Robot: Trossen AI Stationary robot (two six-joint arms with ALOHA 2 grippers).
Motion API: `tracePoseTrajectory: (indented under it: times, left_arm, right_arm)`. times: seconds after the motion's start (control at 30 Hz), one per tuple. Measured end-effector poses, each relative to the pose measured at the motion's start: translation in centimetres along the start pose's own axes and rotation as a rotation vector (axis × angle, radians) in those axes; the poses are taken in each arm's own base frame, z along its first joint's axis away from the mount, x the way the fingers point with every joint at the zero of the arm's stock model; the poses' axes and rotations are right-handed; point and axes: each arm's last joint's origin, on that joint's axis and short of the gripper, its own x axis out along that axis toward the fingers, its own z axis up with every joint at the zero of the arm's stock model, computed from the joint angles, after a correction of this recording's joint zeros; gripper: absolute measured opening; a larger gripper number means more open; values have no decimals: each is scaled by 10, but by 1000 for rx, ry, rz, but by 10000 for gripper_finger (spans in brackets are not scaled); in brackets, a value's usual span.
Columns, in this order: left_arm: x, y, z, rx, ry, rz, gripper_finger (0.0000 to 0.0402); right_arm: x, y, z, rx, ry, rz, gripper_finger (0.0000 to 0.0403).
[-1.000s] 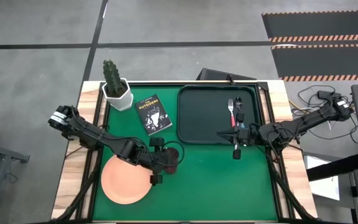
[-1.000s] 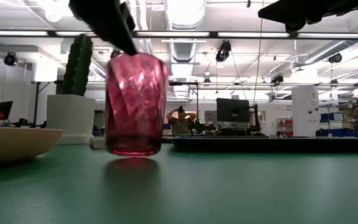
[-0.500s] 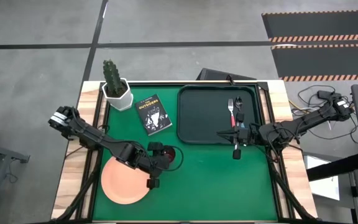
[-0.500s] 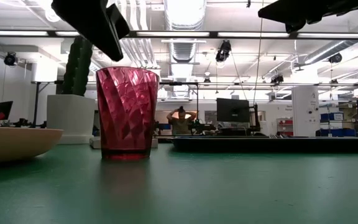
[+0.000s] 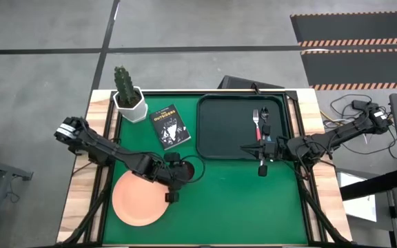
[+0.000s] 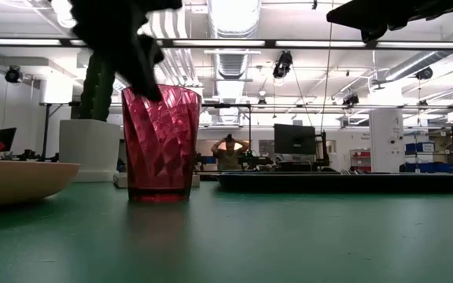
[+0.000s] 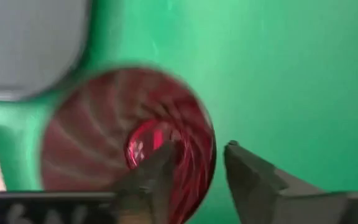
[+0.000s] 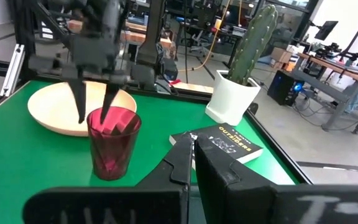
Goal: Pick and place plate/cup/fork/spoon on tray
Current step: Put the red glass on the black serving tray
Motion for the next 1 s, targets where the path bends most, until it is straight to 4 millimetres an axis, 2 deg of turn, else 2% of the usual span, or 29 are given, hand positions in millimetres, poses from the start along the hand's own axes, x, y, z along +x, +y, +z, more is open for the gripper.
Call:
tracePoseTrajectory:
  times: [0.07, 0.13, 0.2, 0.3, 0.33, 0.47, 0.6, 0.77, 0.9, 1.0]
  left_arm:
    - [7, 0, -7, 55, 31, 3, 150]
    - [10, -1, -7, 84, 20, -1, 155]
    - [7, -5, -1, 147, -19, -14, 126]
    - [-6, -5, 12, 237, -67, -23, 34]
    - [-12, -2, 17, 244, -72, -19, 18]
    - [-36, 11, 36, 275, -107, 7, 2]
    - [-55, 15, 43, 255, -147, -3, 1]
    - [-53, 14, 36, 75, -89, -79, 28]
    - [-33, 8, 22, 5, 2, -124, 86]
    - [-11, 4, 8, 60, 68, -108, 132]
  right_arm:
    - [0, 0, 0, 0, 1, 0, 9]
    - [0, 0, 0, 0, 1, 0, 9]
    - [0, 0, 0, 2, 3, 1, 9]
    - [0, 0, -1, 1, 7, 1, 9]
    - [0, 0, -1, 1, 7, 1, 9]
    - [0, 0, -1, 1, 8, 0, 9]
    - [0, 0, -4, 10, 34, 4, 9]
    - [0, 1, -7, 18, 66, 6, 9]
    - [0, 1, -7, 20, 64, 5, 9]
    - [0, 1, -7, 26, 65, 5, 9]
